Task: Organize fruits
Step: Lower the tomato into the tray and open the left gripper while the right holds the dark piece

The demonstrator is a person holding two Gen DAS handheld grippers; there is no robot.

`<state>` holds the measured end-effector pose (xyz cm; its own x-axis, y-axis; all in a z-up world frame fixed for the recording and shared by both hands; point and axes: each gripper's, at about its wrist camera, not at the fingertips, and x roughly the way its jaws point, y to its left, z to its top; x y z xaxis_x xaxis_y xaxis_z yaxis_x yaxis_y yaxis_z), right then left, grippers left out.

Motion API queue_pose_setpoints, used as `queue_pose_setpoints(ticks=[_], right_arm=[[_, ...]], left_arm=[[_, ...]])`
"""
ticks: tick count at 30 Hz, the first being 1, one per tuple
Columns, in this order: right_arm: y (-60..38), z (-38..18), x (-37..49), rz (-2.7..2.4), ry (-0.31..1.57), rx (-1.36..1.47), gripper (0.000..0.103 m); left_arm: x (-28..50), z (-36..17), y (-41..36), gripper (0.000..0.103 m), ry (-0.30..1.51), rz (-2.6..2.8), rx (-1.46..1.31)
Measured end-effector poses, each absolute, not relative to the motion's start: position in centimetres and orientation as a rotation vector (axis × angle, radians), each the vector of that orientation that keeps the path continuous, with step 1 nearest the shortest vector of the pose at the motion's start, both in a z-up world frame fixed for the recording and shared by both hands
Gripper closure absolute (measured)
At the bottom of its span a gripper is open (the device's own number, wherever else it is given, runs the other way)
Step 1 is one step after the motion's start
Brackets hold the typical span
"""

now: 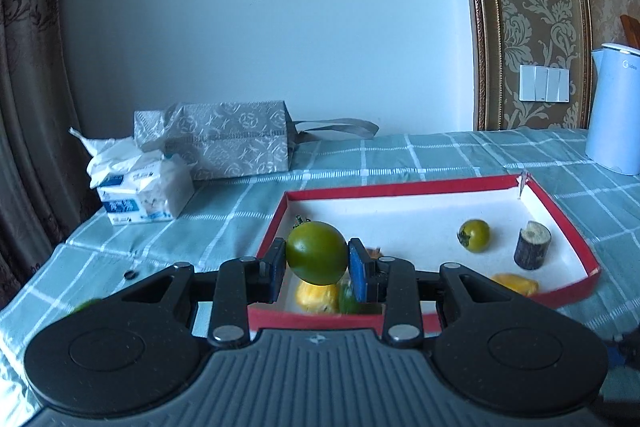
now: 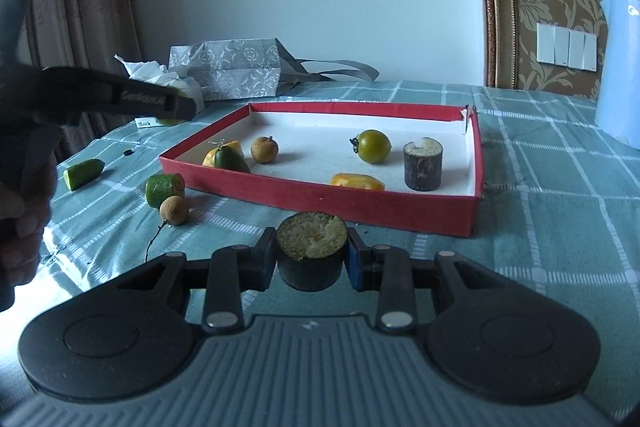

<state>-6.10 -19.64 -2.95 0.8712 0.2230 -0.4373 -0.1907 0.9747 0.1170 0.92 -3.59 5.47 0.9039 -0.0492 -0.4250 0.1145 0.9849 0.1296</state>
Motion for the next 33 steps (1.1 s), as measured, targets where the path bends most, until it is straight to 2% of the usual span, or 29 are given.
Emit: queue_pose_setpoints(ticks=[10,17,19,21,22,33], right_arm=[[-19.8,-3.1,-5.8,0.218,0.479,0.088,0.070],[-20.1,-3.1,-5.6,0.219,0.489,0.109,0.070],[-20.1,-3.1,-5.5,0.221,0.492,0.110,0.070],[-20.1,-3.2,-5.5,0.222,0.494,0.113,0.070],[-20.1,-3.2,-5.4,0.222,0.495,0.116,0.070],[-20.2,-3.1,-5.6,0.216,0.492,0.117,0.070]], left_arm=[[5.4,6.0,-6.6,0.071,0.424,-0.074,0.191],[8.9,3.8,-7.6,0.070,0.514,-0.071,0.198],[9.3,3.3,-7.7,0.059,0.521,-0.056,0.195],[9.2,3.2,-7.5,0.027,0.499,-0.042,0.184],[9.1,3.2,-7.4,0.022,0.487,-0.039,0.180],[4.7,4.4,-3.4,0.020,0.436,-0.050,0.087]])
